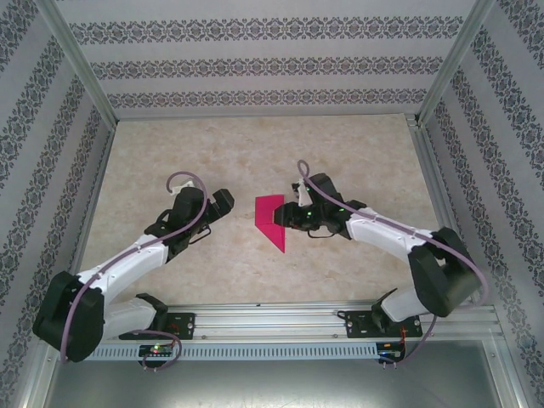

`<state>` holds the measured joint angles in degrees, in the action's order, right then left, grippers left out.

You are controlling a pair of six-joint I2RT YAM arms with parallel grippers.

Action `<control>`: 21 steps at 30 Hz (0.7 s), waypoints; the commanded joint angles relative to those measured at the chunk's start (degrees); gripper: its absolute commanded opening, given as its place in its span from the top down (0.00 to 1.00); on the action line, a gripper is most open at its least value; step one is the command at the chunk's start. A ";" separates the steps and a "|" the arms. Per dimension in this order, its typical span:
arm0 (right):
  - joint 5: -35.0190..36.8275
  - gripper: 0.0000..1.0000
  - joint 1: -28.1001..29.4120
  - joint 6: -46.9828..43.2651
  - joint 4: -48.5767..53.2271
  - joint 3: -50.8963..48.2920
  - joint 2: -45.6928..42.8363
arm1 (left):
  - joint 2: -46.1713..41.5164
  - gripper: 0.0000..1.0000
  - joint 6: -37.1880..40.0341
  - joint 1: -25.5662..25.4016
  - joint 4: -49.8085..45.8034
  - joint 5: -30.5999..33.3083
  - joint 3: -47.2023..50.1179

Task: Fold a paper plane with a square sheet of paper (pick it up from the middle)
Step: Fold the wing for the fifth time at the center of the table.

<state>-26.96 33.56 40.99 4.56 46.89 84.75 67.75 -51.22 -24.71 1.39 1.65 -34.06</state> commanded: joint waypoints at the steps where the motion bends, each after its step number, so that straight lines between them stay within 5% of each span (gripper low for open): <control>1: -2.03 0.60 1.21 1.30 -2.49 2.00 4.25 | 3.67 0.00 -0.64 0.75 0.12 -5.54 -2.97; 10: -2.02 0.71 1.03 -0.05 -0.89 5.95 11.58 | 11.80 0.00 -0.64 0.87 -0.27 -12.02 -7.42; 21: -4.59 0.73 -2.78 1.17 -6.42 1.88 15.12 | 18.07 0.00 -0.28 0.88 0.22 -17.43 -10.62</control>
<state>-29.63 31.83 41.91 0.78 50.33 98.56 84.68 -51.33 -24.62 1.15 -13.54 -43.29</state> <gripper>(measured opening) 0.272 0.999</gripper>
